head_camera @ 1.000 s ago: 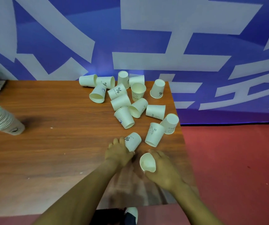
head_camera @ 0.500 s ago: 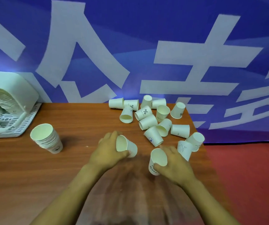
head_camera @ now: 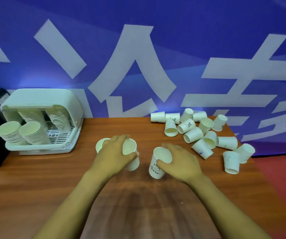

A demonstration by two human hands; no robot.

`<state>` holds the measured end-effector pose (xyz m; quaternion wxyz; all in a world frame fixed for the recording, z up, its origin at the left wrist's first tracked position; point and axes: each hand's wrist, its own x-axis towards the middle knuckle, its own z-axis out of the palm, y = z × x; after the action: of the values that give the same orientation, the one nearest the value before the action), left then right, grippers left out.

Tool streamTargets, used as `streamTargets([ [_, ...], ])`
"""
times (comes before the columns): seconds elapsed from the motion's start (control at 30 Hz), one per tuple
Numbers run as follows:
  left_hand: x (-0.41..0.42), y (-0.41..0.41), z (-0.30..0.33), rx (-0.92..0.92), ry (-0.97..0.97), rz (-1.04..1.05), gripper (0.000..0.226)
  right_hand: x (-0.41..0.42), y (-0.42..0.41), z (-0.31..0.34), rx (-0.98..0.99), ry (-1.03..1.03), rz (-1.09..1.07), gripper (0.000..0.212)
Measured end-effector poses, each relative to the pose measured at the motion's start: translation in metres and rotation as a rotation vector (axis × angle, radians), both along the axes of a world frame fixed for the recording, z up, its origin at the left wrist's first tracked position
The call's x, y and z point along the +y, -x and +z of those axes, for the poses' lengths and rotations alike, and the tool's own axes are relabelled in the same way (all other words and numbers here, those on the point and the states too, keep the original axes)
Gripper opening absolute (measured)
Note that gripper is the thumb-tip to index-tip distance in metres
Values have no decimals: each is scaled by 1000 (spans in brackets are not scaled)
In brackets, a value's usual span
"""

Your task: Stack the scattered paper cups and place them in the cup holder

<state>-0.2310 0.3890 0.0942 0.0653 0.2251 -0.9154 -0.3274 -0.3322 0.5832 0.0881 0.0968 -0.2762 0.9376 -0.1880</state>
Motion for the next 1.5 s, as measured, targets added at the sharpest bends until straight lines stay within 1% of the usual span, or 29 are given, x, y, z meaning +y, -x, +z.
streamTargets([
  [0.1, -11, 0, 3, 13, -36, 31, 62, -13, -2, 6, 13, 29, 14, 59],
  [0.27, -21, 3, 6, -3, 21, 37, 62, -22, 9, 5, -10, 44, 25, 55],
  [0.37, -39, -3, 12, 0, 54, 31, 66, -36, 16, 7, 38, 32, 21, 49],
  [0.47, -68, -16, 14, -2, 53, 68, 70, -54, 16, 15, 109, -3, -2, 49],
  [0.6, -115, -27, 12, 27, 72, 102, 60, -88, 8, 34, 202, -41, -12, 52],
  [0.7, -152, -32, 10, 45, 59, 91, 61, -124, -2, 48, 253, -57, -23, 55],
  [0.8, -198, -45, 7, 63, 35, 65, 61, -167, -14, 56, 288, -26, -67, 55],
  [0.9, -248, -66, 5, 50, 32, 45, 62, -219, -36, 64, 282, 20, -80, 56],
  [1.07, -321, -95, 10, 38, 50, 57, 62, -302, -75, 65, 289, 32, -11, 57],
  [1.2, -362, -111, 16, 27, 42, 84, 59, -356, -94, 61, 251, 27, 46, 58],
  [1.3, -390, -120, 18, 47, 23, 152, 59, -385, -102, 51, 220, -2, 114, 57],
  [1.4, -412, -131, 20, 45, 0, 242, 64, -404, -105, 41, 175, -12, 180, 55],
  [1.5, -426, -139, 21, 24, 22, 279, 64, -420, -109, 37, 145, -6, 209, 54],
])
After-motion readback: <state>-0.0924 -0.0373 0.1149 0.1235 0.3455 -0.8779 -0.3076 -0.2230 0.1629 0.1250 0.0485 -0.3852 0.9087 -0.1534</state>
